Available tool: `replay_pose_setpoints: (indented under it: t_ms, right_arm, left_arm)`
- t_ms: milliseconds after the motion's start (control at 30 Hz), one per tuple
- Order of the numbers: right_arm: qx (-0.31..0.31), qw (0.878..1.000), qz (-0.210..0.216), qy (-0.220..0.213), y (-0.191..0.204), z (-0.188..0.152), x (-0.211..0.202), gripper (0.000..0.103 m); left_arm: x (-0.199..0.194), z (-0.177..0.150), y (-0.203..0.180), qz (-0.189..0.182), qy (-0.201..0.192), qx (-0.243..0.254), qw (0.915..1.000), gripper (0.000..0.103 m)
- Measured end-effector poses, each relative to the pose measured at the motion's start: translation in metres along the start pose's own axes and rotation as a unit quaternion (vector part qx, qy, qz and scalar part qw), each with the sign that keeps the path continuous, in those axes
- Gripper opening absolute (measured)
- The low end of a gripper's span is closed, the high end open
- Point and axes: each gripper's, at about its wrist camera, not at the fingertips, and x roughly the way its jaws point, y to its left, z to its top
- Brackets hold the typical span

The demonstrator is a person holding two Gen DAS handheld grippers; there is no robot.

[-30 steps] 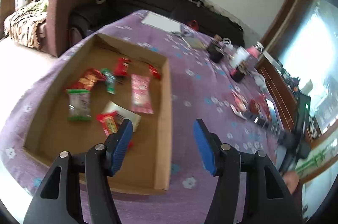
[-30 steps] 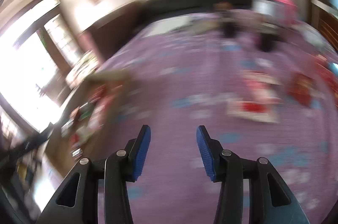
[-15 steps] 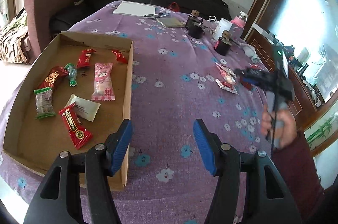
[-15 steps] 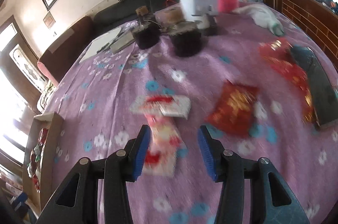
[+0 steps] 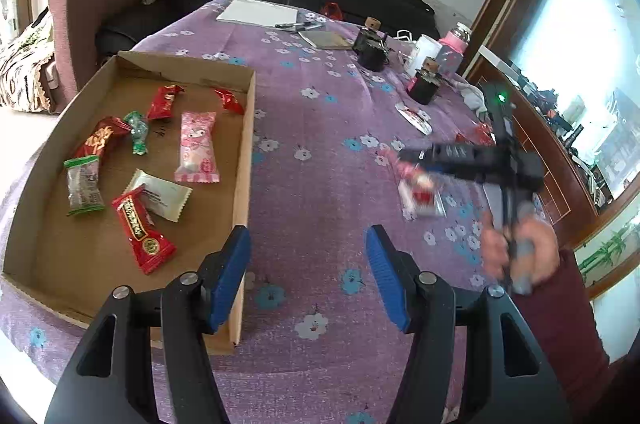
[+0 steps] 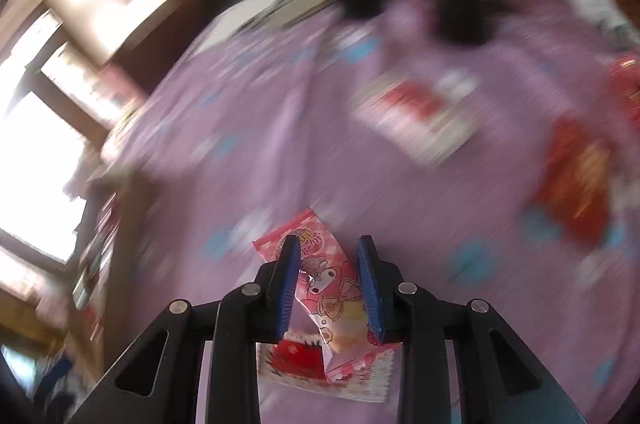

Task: Organize snacks
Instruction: 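Grasp the pink cartoon bar with the right gripper, then grasp the white-and-red packet with the left gripper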

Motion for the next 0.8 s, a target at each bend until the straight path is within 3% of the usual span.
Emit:
replay_pose_setpoints:
  t_ms: [67,100,167,233,333,533,600,633,800]
  right_arm:
    - [-0.036,0.999,0.033,-0.004,0.019,-0.016,-0.013,0.033]
    - [-0.044,0.998,0.030,-0.027,0.024,-0.023,-0.025,0.035]
    - [-0.044,0.997,0.008,-0.066,0.025,-0.029,-0.044,0.053]
    - [-0.057,0.994,-0.021,-0.085,0.027,-0.034,-0.052,0.055]
    - [-0.074,0.995,-0.017,-0.061,0.032,-0.039,-0.042,0.055]
    - [-0.132,0.989,-0.053,-0.033,0.047,-0.048,-0.011,0.054]
    - [-0.140,0.988,-0.062,-0.025,0.047,-0.054,-0.006,0.044]
    - [-0.138,0.988,-0.068,-0.025,0.046,-0.055,-0.007,0.036]
    - [-0.064,0.989,-0.118,-0.053,0.005,-0.052,-0.033,0.035]
  left_arm:
    - [0.002,-0.001,-0.002,-0.006,0.005,0.001,1.0000,0.059]
    - [0.003,-0.002,-0.003,-0.008,0.007,0.001,0.9999,0.059]
    - [0.005,-0.003,-0.005,-0.011,0.011,0.002,0.9999,0.059]
    - [0.005,-0.004,-0.008,-0.014,0.013,0.003,0.9998,0.059]
    - [0.007,-0.006,-0.015,-0.017,0.017,0.008,0.9997,0.059]
    - [0.011,-0.009,-0.030,-0.019,0.026,0.026,0.9991,0.059]
    - [0.013,-0.008,-0.034,-0.023,0.032,0.032,0.9987,0.059]
    - [0.016,-0.007,-0.038,-0.023,0.035,0.037,0.9984,0.059]
    - [0.035,-0.001,-0.071,-0.035,0.048,0.108,0.9924,0.059]
